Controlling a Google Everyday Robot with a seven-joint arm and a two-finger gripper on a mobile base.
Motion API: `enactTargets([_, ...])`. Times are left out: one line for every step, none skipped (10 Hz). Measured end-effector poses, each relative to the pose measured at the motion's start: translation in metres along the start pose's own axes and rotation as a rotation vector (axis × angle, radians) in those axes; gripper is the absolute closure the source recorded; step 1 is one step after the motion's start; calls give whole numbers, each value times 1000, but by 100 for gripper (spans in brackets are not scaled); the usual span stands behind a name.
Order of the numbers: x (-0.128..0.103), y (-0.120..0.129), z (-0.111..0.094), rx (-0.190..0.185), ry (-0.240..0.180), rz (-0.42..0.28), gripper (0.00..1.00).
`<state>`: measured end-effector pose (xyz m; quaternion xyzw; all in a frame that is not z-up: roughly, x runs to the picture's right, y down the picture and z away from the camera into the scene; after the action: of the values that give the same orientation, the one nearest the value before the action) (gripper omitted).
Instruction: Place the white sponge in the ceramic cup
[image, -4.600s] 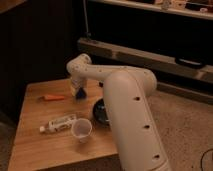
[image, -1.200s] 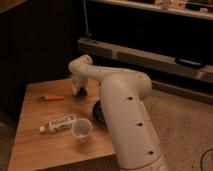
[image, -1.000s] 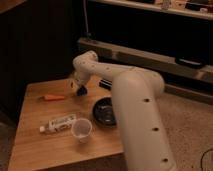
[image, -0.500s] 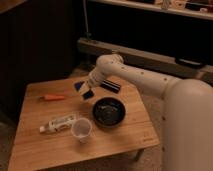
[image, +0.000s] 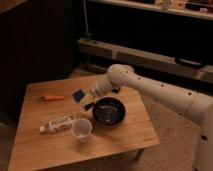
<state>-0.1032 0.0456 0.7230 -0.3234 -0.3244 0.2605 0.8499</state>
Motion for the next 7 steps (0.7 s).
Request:
enactTargets([1, 12, -5, -14, -14, -33, 100])
enactTargets([2, 19, -10, -26, -26, -57, 100])
enactTargets([4, 29, -16, -39, -36, -83, 100])
enactTargets([4, 38, -17, -58, -41, -108, 100])
enactTargets([3, 49, -13, -83, -41, -135, 100])
enactTargets([2, 70, -7, -126, -38, -180, 100])
enactTargets([1, 81, -4, -148, -36, -206, 100])
